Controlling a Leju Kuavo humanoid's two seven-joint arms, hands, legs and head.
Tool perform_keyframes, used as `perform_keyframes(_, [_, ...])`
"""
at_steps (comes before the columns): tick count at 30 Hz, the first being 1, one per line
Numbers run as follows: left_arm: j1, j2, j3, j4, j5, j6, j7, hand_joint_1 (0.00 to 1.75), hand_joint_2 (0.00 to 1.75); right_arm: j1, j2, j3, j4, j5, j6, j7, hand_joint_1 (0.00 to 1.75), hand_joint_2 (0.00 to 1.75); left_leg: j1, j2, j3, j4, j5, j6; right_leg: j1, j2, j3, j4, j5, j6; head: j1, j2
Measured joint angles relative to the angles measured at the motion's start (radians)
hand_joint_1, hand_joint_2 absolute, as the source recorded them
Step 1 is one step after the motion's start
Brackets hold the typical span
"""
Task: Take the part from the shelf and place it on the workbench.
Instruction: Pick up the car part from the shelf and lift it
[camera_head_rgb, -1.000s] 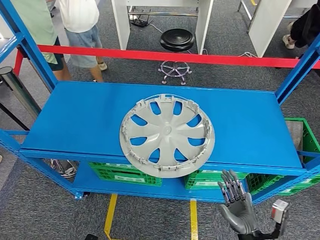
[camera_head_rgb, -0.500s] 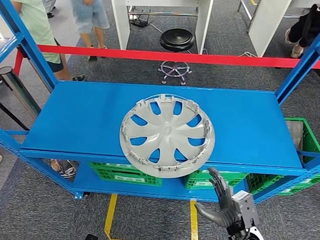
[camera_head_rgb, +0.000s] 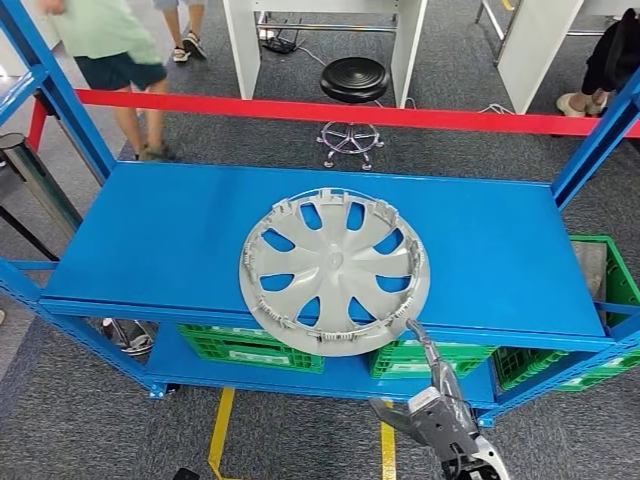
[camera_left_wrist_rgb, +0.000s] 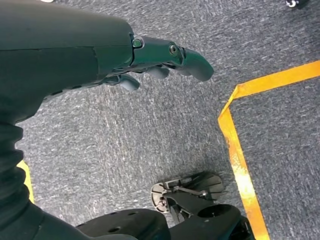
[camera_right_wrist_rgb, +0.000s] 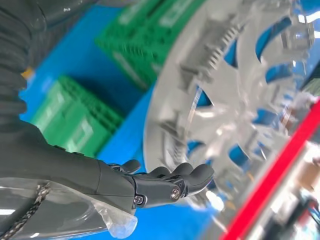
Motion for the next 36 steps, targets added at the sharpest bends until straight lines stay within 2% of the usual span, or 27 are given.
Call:
perform_keyframes(11, [-0.008,0.014,-0.018,0.022,-0.01,0.003,0.001,0.0,1.75,-0.015,-0.013,0.067,-0.056,0.288,-0.301,-0.013,0.0,1.75,0.0,0.0,0.0,0.0,0.0,0.0,0.0,0.0,0.0,0.0,0.0,0.0,0.0,0.0])
perform_keyframes(15, [-0.016,0.02,-0.035,0.028,-0.02,0.003,0.006,0.0,1.75,-0.034,-0.053,0.126,-0.053,0.403,-0.362,0.011,0.0,1.75,0.0,0.0,0.0,0.0,0.0,0.0,0.0,0.0,0.0,0.0,0.0,0.0,0.0,0.0])
perform_keyframes(23, [-0.038,0.027,-0.074,0.033,-0.048,-0.008,0.036,0.0,1.75,-0.108,-0.137,0.244,0.03,0.584,-0.392,0.096,0.0,1.75,0.0,0.0,0.0,0.0,0.0,0.0,0.0,-0.001,0.0,0.0,0.001,0.0,0.0,0.0])
perform_keyframes(30, [-0.053,0.032,-0.109,0.038,-0.068,-0.023,0.059,0.0,1.75,-0.175,-0.17,0.316,0.12,0.703,-0.359,0.142,0.0,1.75,0.0,-0.001,0.0,0.0,0.001,0.001,0.0,-0.001,0.0,0.0,0.001,0.0,0.0,0.0])
perform_keyframes(36, [-0.06,0.037,-0.136,0.042,-0.067,-0.027,0.064,0.0,1.75,-0.231,-0.176,0.351,0.195,0.763,-0.357,0.191,0.0,1.75,0.0,-0.002,0.0,0.0,0.001,0.001,0.0,-0.001,0.0,0.0,0.001,0.0,0.0,0.0])
